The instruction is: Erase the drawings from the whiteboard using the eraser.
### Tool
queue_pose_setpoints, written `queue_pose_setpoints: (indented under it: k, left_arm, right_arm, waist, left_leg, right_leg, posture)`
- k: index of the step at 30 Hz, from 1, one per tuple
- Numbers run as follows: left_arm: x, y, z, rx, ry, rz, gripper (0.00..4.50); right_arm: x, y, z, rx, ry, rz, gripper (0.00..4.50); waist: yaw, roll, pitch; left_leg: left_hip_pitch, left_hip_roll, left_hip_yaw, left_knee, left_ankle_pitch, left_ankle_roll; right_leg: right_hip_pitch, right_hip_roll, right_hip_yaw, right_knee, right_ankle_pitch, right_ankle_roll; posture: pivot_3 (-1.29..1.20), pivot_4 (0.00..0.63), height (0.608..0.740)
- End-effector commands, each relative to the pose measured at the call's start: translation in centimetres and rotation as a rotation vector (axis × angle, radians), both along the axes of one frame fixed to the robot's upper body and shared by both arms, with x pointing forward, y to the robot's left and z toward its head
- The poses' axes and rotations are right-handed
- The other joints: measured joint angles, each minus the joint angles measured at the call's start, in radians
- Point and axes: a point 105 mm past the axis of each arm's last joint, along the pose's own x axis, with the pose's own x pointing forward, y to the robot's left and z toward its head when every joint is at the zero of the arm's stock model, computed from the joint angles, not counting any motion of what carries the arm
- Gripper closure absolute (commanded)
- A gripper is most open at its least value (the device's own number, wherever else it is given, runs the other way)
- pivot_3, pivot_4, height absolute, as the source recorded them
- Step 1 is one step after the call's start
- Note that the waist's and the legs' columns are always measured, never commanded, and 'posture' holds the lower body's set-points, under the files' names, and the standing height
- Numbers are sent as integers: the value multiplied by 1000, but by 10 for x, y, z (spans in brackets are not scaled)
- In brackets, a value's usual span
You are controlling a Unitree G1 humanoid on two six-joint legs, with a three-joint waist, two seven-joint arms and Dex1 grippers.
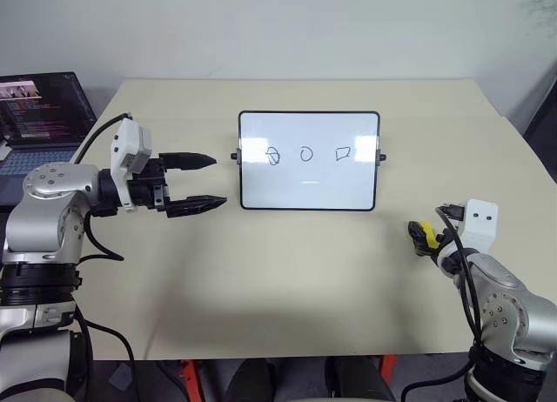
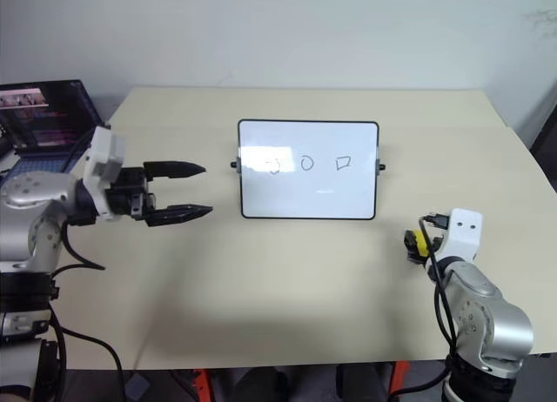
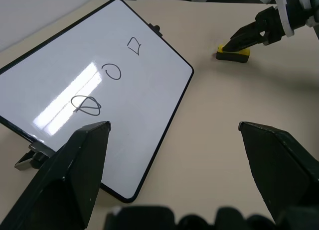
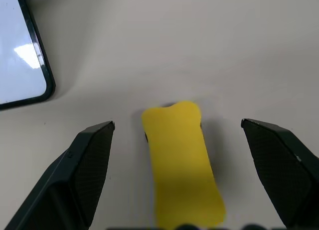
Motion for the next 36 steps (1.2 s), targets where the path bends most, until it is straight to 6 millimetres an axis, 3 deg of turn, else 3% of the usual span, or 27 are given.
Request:
queue_pose_setpoints:
  k: [1,18,36]
  left_arm:
    - [-2,-1,15,0,-58,-4,0]
    - [-4,1,19,10,-62,8,0]
    - [-4,2,19,13,-59,9,0]
  right_arm:
    - [4,1,6,-16,-37,1,42]
    - [5,0,-7,-27,-16,6,42]
    - [8,-5,-3,-62,-37,13,42]
  waist:
    - [0,0,0]
    - [0,0,0]
    - [0,0,0]
  left_leg:
    - [0,0,0,0,0,0]
    - [0,0,0,0,0,0]
    - [0,0,0,0,0,0]
  right_leg:
    - [0,0,0,0,0,0]
    - [0,0,0,0,0,0]
    - [0,0,0,0,0,0]
  posture:
    - [0,150,740]
    - [0,150,740]
    - [0,150,740]
